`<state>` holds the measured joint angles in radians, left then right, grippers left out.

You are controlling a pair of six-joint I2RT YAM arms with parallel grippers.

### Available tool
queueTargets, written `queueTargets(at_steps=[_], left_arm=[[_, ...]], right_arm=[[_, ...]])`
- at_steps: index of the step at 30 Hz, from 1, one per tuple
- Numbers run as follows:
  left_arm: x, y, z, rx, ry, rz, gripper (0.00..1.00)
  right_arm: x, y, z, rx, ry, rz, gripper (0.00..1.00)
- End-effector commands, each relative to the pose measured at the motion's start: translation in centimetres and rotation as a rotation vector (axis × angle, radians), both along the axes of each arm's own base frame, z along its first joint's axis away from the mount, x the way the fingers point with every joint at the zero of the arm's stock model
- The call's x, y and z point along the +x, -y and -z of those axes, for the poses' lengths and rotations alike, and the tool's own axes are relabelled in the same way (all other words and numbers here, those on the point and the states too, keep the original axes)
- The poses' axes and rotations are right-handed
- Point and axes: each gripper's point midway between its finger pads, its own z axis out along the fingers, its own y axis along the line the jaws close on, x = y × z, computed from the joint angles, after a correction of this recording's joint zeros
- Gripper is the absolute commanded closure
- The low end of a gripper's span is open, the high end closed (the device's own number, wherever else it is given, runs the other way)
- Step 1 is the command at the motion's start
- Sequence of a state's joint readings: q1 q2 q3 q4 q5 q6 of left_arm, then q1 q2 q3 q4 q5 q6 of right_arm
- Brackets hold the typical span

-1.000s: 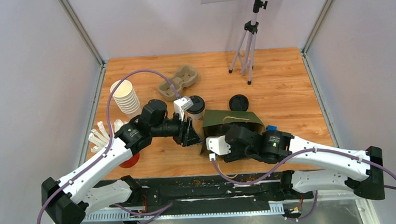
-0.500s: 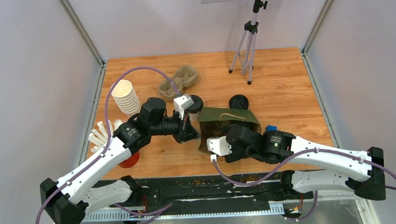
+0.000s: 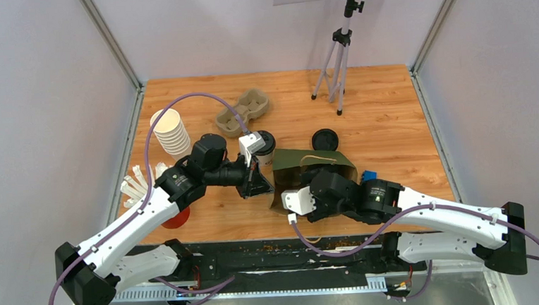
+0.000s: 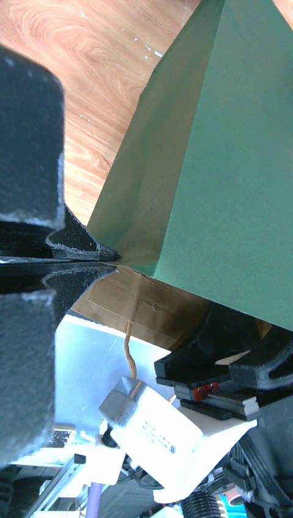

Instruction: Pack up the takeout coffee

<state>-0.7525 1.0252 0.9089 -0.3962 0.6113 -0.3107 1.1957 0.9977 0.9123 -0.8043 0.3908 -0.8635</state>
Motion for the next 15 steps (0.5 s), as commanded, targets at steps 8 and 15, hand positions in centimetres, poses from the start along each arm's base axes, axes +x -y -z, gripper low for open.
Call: queueTargets(at_steps=[8,15], left_arm=[[-1.1,0.3,-1.5,-0.067,0.071,0.090,0.98],[-1.2,0.4,-1.9,-0.080,0.072,0.095,0.98]], right_arm=[[0.7,-0.1,1.2,0.027,-0.007,0.007,0.37],[1.6,0.7,1.4,0.006,0.044,0.054,0.37]])
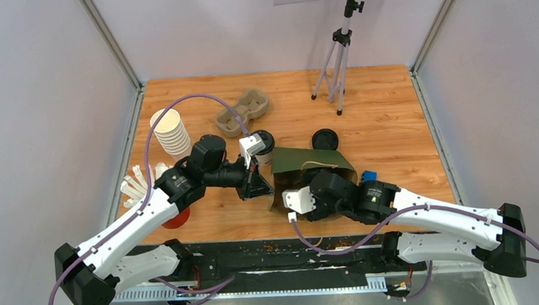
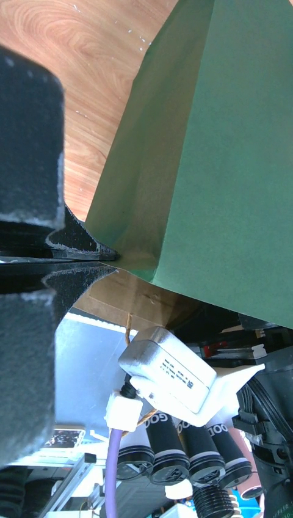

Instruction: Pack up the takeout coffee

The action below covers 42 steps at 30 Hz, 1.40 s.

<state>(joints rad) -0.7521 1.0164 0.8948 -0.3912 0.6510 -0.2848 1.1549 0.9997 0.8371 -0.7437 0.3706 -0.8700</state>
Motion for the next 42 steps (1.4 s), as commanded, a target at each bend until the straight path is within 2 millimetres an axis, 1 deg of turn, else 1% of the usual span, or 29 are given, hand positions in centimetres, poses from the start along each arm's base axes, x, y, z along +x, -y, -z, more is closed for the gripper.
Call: queueTargets(at_steps=[1,7,11,15,23,30,36,42], left_arm=[[-0.5,0.4,-2.0,-0.070,0.060,0.050,0.98],[-0.4,0.6,-2.2,-0.076,0.059,0.050,0.98],[-0.4,0.6,-2.0,-0.068,0.051,0.049,0.97],[-0.3,0.6,-1.8,-0.066,0.047,0.047,0.97],[-0.3,0.7,-1.7,-0.063,0.043,0.044,0.96],[-0.2,0.7,-1.7,-0.063,0.041,0.043,0.96],[-0.2,0.8,-1.9,-0.069,0.042,0.046,0.96],[-0.3,0.8,-1.7,-0.065,0.036,0.046,0.95]], right_arm=[[1.2,0.3,-0.9,0.016,0.072,0.034,0.37],[1.3,0.9,-1.0,0.004,0.086,0.036,0.37],[1.3,0.3,-2.4,0.043,0.092,0.025,0.38],[1.1,-0.2,-3.1,0.048,0.086,-0.006,0.38],[0.5,-0.2,-2.5,0.020,0.043,-0.034,0.38],[-0.1,0.5,-1.1,-0.030,0.001,-0.037,0.38],[0.5,0.9,-0.7,-0.060,0.023,-0.006,0.38],[0.7,0.9,-0.5,-0.050,0.040,0.006,0.38]])
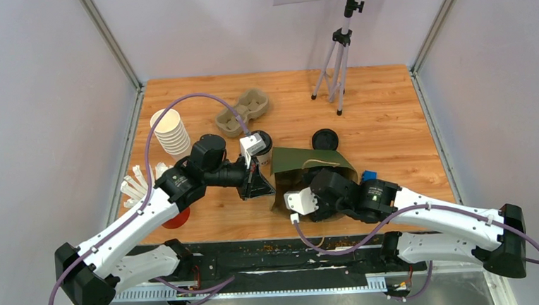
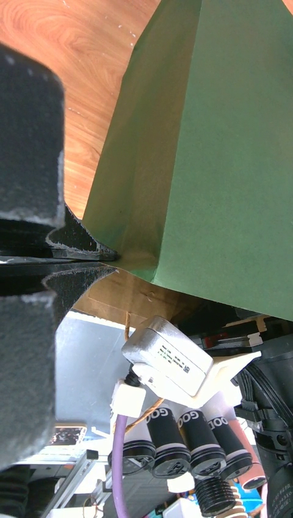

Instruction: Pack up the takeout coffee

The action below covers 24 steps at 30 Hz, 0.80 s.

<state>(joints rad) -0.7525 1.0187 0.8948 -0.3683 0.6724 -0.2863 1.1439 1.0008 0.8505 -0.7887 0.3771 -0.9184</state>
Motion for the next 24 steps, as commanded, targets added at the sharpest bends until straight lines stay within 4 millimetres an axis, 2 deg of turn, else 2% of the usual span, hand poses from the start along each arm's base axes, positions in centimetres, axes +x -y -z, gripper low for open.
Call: queueTargets(at_steps=[1,12,24], left_arm=[[-0.2,0.5,-1.2,-0.042,0.026,0.028,0.95],[0.0,0.7,-1.1,-0.046,0.023,0.026,0.95],[-0.1,0.7,-1.0,-0.047,0.015,0.032,0.95]], right_arm=[[0.6,0.1,-0.4,0.012,0.031,0.028,0.38],[1.0,0.1,-2.5,0.018,0.059,0.032,0.38],[0.8,-0.2,-0.1,0.018,0.046,0.013,0.38]])
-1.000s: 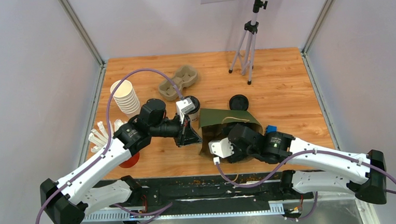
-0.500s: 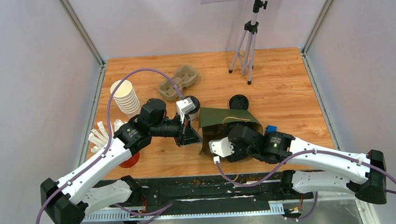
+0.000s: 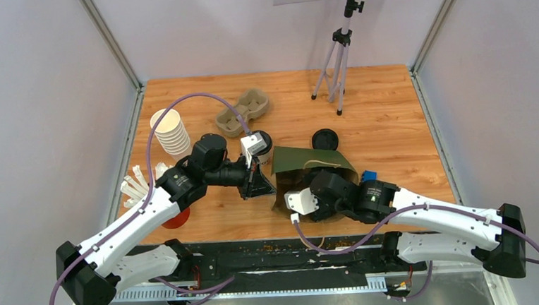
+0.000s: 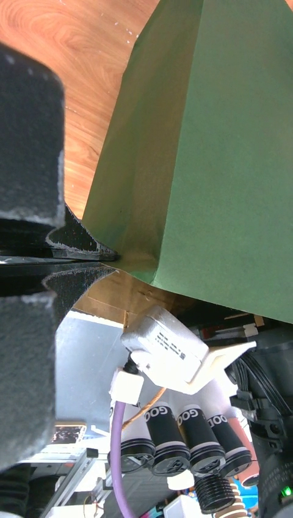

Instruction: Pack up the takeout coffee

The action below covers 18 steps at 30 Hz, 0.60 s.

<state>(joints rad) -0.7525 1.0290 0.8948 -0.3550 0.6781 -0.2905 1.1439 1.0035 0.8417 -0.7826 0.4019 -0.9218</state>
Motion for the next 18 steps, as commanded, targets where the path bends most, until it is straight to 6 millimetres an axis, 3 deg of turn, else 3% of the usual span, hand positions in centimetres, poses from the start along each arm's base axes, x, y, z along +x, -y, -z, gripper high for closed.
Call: queueTargets(at_steps=[1,11,18], left_arm=[[-0.2,0.5,-1.1,-0.042,0.017,0.028,0.95],[-0.3,0.6,-0.9,-0.044,0.003,0.033,0.95],[-0.2,0.8,-0.9,-0.047,0.000,0.032,0.95]], right_arm=[[0.5,-0.5,-0.1,0.032,0.028,0.003,0.38],[1.2,-0.1,1.0,0.026,0.047,0.030,0.38],[1.3,0.3,0.7,0.021,0.044,0.038,0.38]])
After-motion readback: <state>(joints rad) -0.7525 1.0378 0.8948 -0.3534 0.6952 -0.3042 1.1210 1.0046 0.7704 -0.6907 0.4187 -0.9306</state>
